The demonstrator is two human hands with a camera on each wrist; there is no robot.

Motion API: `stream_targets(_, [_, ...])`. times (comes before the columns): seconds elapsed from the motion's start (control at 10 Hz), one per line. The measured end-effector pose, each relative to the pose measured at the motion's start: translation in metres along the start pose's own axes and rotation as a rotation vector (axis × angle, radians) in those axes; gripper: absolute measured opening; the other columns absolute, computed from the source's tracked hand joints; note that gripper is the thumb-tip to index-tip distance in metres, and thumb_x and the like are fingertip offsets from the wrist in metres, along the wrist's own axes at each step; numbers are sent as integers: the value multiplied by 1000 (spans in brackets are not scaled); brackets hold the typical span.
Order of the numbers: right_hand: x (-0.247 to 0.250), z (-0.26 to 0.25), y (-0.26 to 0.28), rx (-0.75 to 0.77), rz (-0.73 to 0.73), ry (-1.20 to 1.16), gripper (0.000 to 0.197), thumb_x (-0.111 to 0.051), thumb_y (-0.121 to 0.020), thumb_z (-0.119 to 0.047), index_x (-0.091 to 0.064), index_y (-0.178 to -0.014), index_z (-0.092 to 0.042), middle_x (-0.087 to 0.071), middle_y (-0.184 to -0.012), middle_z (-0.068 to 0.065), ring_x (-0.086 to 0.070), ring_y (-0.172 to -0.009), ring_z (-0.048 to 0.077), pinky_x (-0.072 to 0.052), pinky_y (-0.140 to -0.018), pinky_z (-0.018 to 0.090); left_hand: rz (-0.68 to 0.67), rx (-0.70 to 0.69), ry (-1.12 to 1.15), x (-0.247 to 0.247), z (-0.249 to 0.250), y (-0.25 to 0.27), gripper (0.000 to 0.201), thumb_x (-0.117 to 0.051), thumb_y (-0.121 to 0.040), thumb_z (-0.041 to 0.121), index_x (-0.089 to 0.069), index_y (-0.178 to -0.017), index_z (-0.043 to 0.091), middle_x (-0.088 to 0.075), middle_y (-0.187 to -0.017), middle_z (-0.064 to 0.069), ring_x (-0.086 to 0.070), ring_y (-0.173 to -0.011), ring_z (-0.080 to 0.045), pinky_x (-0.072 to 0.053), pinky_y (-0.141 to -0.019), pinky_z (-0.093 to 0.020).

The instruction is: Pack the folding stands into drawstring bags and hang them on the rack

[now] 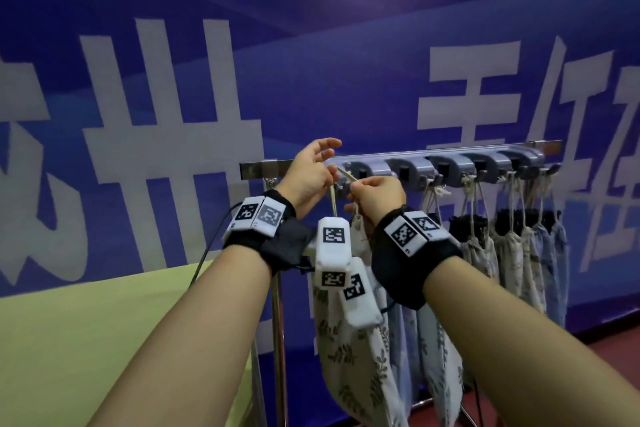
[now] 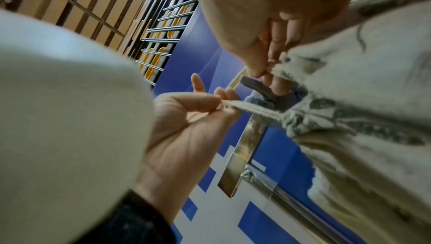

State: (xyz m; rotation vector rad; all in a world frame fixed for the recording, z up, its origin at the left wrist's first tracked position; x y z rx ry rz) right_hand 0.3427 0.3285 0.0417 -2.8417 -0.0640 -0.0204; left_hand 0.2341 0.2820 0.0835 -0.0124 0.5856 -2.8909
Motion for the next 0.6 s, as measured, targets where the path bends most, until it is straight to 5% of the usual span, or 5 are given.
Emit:
stream_targets(0.2, [-1, 27, -2, -44, -23, 98, 29, -59, -86, -6, -59, -57, -12, -60, -56, 6, -61, -49, 15, -56, -60, 29, -58, 35, -82, -3, -20, 9, 61, -24, -72, -35, -52, -92, 16, -49, -98, 0, -53, -74, -11, -42, -67, -21])
stream_targets(0.3, [-1, 38, 1, 18, -118, 159, 23, -61, -86, -10, -64, -64, -15, -61, -59, 3, -56, -52, 13, -45, -49, 21, -46, 33, -191, 0, -35, 21, 54, -32, -74, -30, -51, -94, 16, -50, -100, 1, -50, -84, -11, -42, -64, -21])
stream_targets(0.4, [8, 47, 11, 46, -193, 23, 12, -52, -91, -3, -62, -89, -9, -61, -74, 1, -54, -63, 10, -41, -47, 10, 52, 75, -195, 17, -52, 31, 47, -39, -78, -23, -53, -96, 18, -46, -101, 4, -45, -85, -9, -40, -67, -24])
stream_targets(0.6, [36, 97, 35, 15, -31, 40, 37, -40, -83, 13, -59, -68, -15, -60, -71, 1, -52, -64, 11, -43, -56, 14, 173, 181, -158, 62, -85, 55, 40, -41, -85, -14, -55, -86, 23, -48, -94, 4, -47, -81, -10, -41, -66, -25])
Point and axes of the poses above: each hand's wrist, its own y-axis away from the middle knuckle, its own x-axis out of the back of the hand, z = x × y, the point moved 5 cm from there along -y, towards the middle knuckle
